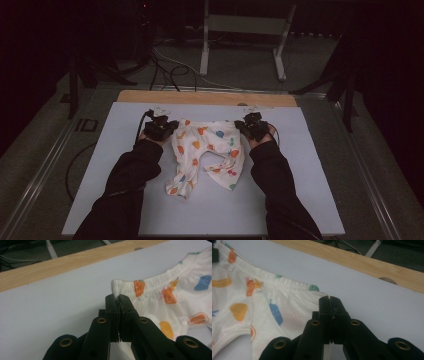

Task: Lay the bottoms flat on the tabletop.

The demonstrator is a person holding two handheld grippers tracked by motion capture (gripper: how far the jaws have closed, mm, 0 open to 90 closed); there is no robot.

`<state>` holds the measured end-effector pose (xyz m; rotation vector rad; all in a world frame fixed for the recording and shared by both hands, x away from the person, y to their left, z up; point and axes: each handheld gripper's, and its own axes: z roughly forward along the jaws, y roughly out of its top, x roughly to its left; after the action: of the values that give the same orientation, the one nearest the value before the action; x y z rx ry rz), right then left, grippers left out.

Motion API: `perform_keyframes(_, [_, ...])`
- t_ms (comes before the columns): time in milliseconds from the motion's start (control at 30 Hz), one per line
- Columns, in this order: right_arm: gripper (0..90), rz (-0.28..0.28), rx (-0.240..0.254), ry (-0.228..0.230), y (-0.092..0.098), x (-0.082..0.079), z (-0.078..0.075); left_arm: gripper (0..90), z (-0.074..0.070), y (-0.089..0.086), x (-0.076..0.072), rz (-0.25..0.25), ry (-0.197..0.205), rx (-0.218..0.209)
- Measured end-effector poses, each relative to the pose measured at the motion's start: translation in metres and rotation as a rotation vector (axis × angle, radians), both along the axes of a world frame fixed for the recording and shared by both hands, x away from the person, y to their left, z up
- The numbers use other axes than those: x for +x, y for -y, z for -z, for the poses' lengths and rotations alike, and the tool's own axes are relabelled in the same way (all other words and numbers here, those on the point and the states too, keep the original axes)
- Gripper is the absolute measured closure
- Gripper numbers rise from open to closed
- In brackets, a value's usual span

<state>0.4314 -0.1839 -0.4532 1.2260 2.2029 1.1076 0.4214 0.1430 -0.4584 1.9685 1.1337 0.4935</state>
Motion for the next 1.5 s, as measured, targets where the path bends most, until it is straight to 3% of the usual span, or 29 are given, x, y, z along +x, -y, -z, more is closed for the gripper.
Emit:
perform_keyframes(67, [89.1, 0.0, -0.025, -0.004, -0.003, 0.005, 0.002, 88.5, 0.001, 0.0, 0.005, -0.011, 0.01, 0.012])
perform_keyframes(167, [89.1, 0.001, -0.03, -0.013, -0.006, 0.012, 0.005, 88.0, 0.001, 0.002, 0.012, -0.02, 0.008, 0.017])
perform_keyframes(233, [89.1, 0.007, -0.027, -0.021, -0.007, 0.015, 0.006, 88.0, 0.0, 0.004, 0.015, -0.024, 0.03, 0.037])
perform_keyframes(267, [89.1, 0.01, -0.028, -0.018, -0.008, 0.017, 0.006, 88.0, -0.001, 0.005, 0.016, -0.027, 0.03, 0.026])
perform_keyframes(400, [88.4, 0.011, -0.021, -0.026, -0.01, 0.02, 0.009, 86.8, 0.003, 0.007, 0.023, -0.01, -0.021, 0.024])
perform_keyframes(433, [82.0, 0.011, -0.011, -0.031, -0.01, 0.021, 0.009, 84.1, 0.005, 0.007, 0.024, -0.016, -0.033, 0.026])
perform_keyframes(467, [71.4, 0.007, 0.002, -0.038, -0.01, 0.021, 0.01, 75.8, 0.006, 0.008, 0.025, -0.014, -0.047, 0.019])
perform_keyframes(533, [53.1, 0.002, 0.028, -0.069, -0.01, 0.022, 0.012, 50.5, 0.009, 0.01, 0.025, -0.016, -0.082, 0.038])
perform_keyframes(633, [37.4, 0.007, 0.022, -0.071, -0.01, 0.02, 0.011, 32.3, 0.011, 0.012, 0.023, 0.008, -0.123, 0.028])
perform_keyframes(767, [25.6, 0.008, 0.03, -0.058, -0.008, 0.014, 0.007, 16.8, 0.01, 0.014, 0.018, 0.054, -0.15, 0.008])
perform_keyframes(867, [14.7, -0.024, 0.047, -0.052, -0.005, 0.008, 0.004, 11.7, 0.008, 0.015, 0.012, 0.078, -0.146, -0.006])
perform_keyframes(1100, [13.8, -0.076, 0.064, -0.043, -0.001, -0.008, 0.001, 6.2, 0.001, 0.016, -0.005, 0.121, -0.123, -0.009])
perform_keyframes(1333, [13.8, -0.102, 0.027, -0.023, 0.004, -0.025, -0.001, 3.7, -0.006, 0.011, -0.023, 0.176, -0.098, -0.03])
perform_keyframes(1500, [13.7, -0.114, 0.042, -0.021, 0.011, -0.035, -0.001, 3.7, -0.011, 0.005, -0.036, 0.195, -0.078, -0.035])
